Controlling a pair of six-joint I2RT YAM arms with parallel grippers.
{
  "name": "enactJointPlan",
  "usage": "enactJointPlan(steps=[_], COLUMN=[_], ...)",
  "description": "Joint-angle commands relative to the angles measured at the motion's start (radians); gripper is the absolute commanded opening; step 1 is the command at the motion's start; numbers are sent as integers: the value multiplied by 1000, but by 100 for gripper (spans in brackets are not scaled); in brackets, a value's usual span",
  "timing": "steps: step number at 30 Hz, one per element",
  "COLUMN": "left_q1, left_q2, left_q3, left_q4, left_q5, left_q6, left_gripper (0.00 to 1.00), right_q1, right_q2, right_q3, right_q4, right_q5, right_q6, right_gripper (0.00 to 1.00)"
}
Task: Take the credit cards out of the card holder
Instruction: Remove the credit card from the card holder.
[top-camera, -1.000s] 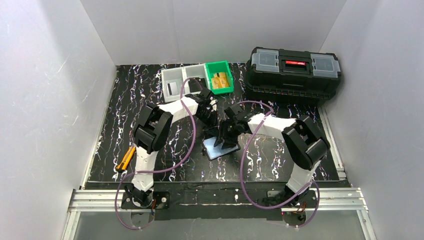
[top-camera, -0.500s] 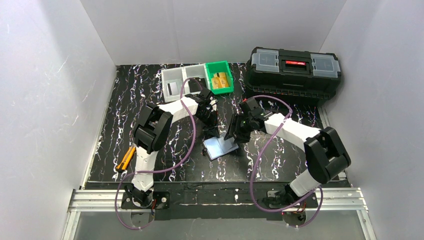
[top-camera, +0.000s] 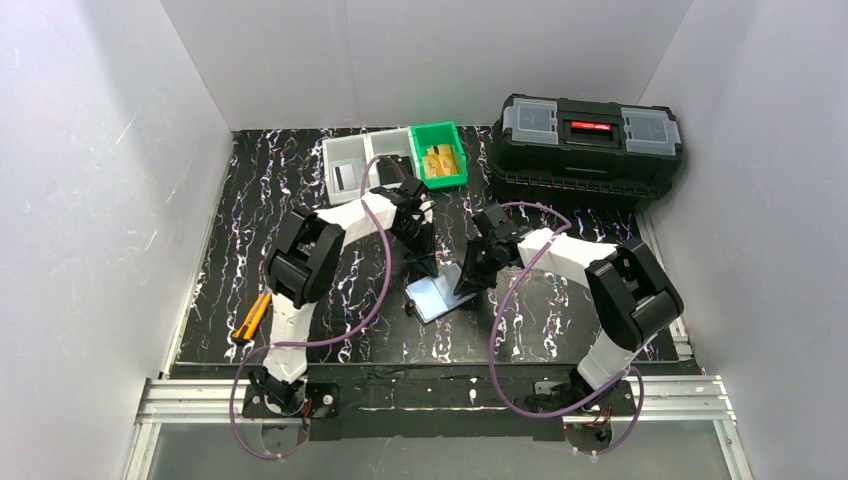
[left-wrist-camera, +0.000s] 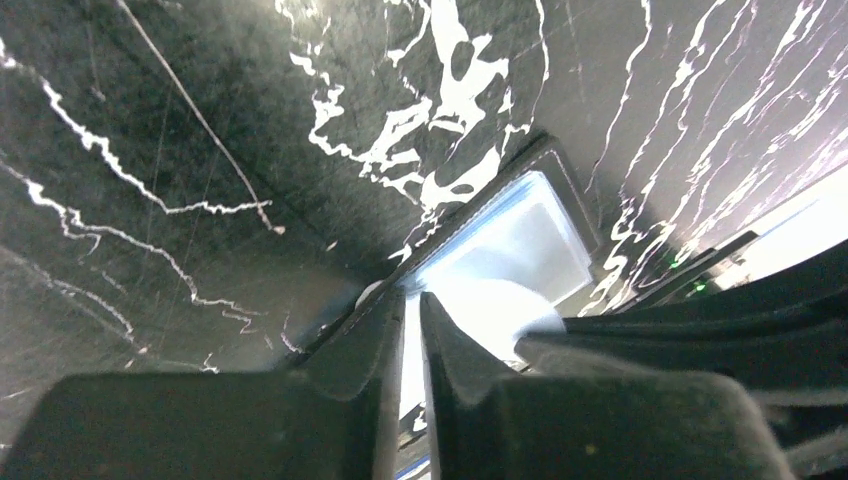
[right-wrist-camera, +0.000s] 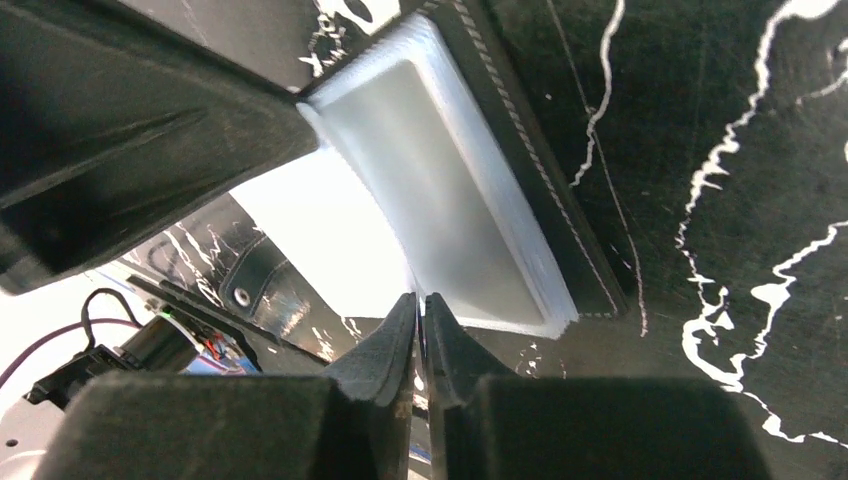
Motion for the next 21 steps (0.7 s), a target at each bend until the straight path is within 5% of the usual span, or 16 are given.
enactJointPlan(steps=[1,5,21], left_q1=[-4,0,54], left_q2=[-96,-179,-519], left_q3=[52,65,-358], left_q4=[-130,-182,-98], left_q5=[-32,-96,-150], left_q6=[33,42,-24], left_gripper=[19,32,31], right_q1=[2,11,134], right_q2=[-54,-92,-68], right_q3=[-46,-60,6], right_q4=[42,50,91], right_q5=[25,41,22], right_q6=[28,26,11], right_gripper=[12,11,33])
